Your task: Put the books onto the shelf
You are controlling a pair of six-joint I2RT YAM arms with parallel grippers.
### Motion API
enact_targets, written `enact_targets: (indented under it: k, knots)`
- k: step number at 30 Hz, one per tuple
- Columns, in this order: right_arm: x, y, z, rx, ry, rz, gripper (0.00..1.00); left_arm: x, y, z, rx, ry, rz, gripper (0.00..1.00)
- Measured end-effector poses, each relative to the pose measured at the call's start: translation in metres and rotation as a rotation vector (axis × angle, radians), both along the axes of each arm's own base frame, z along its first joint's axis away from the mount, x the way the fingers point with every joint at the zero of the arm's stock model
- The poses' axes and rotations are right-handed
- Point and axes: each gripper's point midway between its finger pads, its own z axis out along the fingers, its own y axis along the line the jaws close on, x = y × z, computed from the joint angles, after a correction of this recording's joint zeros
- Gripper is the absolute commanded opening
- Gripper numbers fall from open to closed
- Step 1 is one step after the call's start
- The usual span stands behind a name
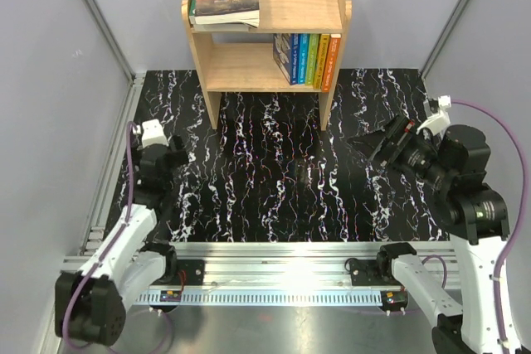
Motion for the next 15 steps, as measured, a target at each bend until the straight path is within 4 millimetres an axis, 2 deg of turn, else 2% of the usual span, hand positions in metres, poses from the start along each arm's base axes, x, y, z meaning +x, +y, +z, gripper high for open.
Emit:
enact_targets:
  k: [3, 7, 9, 11, 15]
  knots:
    - [-0.008, -0.01, 0.003, -0.035, -0.016, -0.048, 1.0, 0.009, 0.018, -0.031, -0.022, 0.005, 0.035, 0.99]
    - [-0.025, -0.029, -0.001, -0.082, -0.026, -0.138, 1.0, 0.025, 0.013, -0.072, -0.018, 0.064, 0.003, 0.99]
    - [-0.03, -0.037, -0.004, -0.093, -0.032, -0.179, 1.0, 0.033, 0.013, -0.086, 0.004, 0.085, -0.007, 0.99]
    - [-0.032, -0.044, -0.01, -0.091, -0.038, -0.223, 1.0, 0.038, 0.015, -0.092, 0.038, 0.09, -0.018, 0.99]
    - [-0.025, -0.054, -0.034, -0.037, -0.024, -0.323, 1.0, 0.048, 0.018, -0.083, 0.05, 0.019, -0.055, 0.99]
